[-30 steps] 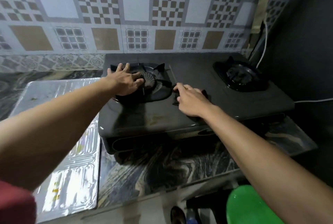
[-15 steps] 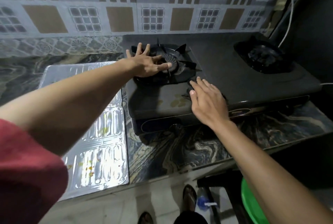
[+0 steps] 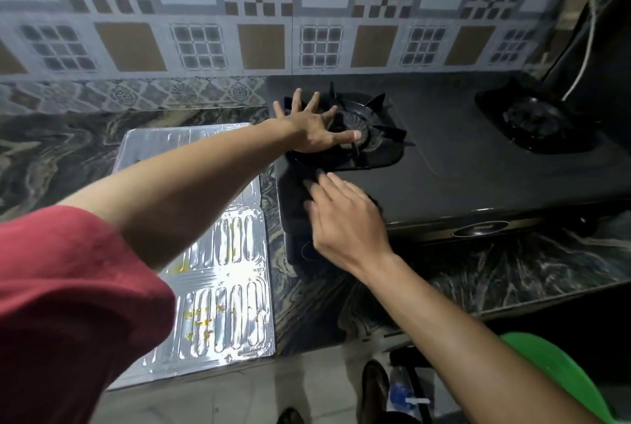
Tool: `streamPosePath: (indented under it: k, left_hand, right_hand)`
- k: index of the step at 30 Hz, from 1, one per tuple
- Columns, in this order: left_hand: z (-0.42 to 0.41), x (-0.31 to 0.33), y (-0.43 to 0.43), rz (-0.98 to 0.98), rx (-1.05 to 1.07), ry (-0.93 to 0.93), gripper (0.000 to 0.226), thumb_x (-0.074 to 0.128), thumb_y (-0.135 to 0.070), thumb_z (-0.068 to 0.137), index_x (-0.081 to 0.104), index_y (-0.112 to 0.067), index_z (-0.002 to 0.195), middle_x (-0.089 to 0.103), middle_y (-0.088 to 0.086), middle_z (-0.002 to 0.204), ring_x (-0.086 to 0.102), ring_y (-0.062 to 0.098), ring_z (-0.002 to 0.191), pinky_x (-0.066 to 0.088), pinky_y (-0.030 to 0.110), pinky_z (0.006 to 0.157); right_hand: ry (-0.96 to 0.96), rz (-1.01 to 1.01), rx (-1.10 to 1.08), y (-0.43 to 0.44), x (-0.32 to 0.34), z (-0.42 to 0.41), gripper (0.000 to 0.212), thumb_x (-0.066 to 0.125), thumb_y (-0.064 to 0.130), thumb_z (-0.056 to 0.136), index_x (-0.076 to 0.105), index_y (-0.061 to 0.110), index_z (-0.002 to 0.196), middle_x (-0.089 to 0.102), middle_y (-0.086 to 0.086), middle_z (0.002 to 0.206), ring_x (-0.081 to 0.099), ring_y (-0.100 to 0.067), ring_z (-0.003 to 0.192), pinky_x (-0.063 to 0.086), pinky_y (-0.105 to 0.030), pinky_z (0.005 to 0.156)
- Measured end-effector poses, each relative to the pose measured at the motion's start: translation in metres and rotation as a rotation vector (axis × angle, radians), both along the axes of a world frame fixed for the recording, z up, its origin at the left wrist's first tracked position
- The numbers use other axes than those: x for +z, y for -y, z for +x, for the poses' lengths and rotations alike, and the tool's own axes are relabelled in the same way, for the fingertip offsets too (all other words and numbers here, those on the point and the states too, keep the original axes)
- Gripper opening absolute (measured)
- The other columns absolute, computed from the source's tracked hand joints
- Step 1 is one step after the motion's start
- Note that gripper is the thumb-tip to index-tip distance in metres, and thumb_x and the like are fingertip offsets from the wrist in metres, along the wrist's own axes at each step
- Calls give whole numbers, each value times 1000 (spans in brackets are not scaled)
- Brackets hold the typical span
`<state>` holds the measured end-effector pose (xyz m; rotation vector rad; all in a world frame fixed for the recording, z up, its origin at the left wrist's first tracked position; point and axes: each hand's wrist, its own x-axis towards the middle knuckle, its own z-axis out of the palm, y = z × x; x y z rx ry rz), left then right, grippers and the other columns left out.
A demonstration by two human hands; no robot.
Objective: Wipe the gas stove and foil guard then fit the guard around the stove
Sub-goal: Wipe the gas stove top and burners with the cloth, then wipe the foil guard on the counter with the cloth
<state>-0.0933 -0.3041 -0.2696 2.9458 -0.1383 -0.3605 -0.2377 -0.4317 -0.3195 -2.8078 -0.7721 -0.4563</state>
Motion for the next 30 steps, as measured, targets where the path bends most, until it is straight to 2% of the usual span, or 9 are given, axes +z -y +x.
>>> streamPosePath:
  k: [3, 9, 13, 18, 20, 22, 24, 27, 30]
  left_hand:
    - [3, -1, -2, -22, -3, -12, 109, 21, -99, 62, 10, -42, 155, -13, 0, 165, -28, 32, 147, -17, 67, 111]
    - [6, -2, -2, -22, -9, -21, 113, 20, -100, 60, 9, -42, 155, -16, -1, 165, -30, 32, 145, -18, 68, 109]
    - [6, 0, -2, 1, -7, -10, 115, 17, -101, 58, 8, -42, 155, -17, -1, 164, -29, 31, 146, -18, 68, 109]
    - [-3, 5, 1, -5, 14, 30, 103, 24, -94, 70, 9, -39, 156, -14, 6, 165, -19, 31, 150, -12, 65, 113]
    - [-15, 11, -2, -52, 6, 81, 91, 31, -84, 81, 14, -36, 156, -10, 10, 165, -15, 31, 151, -9, 62, 115]
    - [-30, 20, -7, -116, 12, 138, 79, 41, -70, 89, 21, -33, 156, -3, 14, 165, -9, 31, 152, -5, 60, 117]
    - [-50, 29, -13, -165, 5, 217, 66, 53, -49, 93, 33, -30, 153, 13, 16, 164, 5, 31, 152, 7, 59, 120]
    - [-95, 47, -16, -330, 16, 325, 60, 61, -12, 82, 54, -21, 141, 53, 6, 146, 45, 24, 138, 35, 39, 114]
    - [-141, 63, -10, -660, 100, 144, 65, 54, 4, 69, 62, -13, 131, 68, 4, 125, 64, 17, 116, 51, 30, 96]
  right_hand:
    - [2, -1, 90, -18, 1, 5, 43, 40, 34, 98, 61, 11, 129, 62, -12, 131, 53, -27, 124, 38, -35, 107]
    - [-108, -140, 321, -11, 12, 13, 66, 50, 54, 90, 43, 20, 146, 43, -7, 152, 37, -25, 141, 31, -39, 113]
    - [-118, -277, 521, 8, 21, 13, 80, 66, 26, 78, 34, 17, 151, 35, -9, 156, 32, -27, 144, 21, -35, 118]
    - [-296, -289, 637, 36, 36, 9, 81, 63, 8, 75, 37, 20, 150, 30, -6, 159, 28, -21, 146, 20, -33, 120]
    - [-484, -167, 543, 50, 48, 5, 78, 59, 5, 75, 38, 28, 146, 45, -4, 150, 41, -18, 137, 33, -33, 113]
    - [-612, -21, 430, 62, 60, 3, 64, 55, 6, 73, 40, 34, 129, 63, -6, 122, 57, -25, 111, 48, -41, 92]
    - [-649, 103, 387, 70, 70, 6, 49, 53, 8, 72, 43, 33, 114, 63, -4, 113, 59, -23, 103, 50, -43, 86]
    - [-586, 259, 373, 76, 83, 17, 41, 51, 10, 67, 63, 30, 101, 62, 3, 107, 60, -11, 102, 48, -30, 91]
    - [-585, 306, 373, 77, 102, 23, 44, 51, 1, 72, 73, 26, 101, 67, 10, 95, 60, 9, 79, 44, -11, 72]
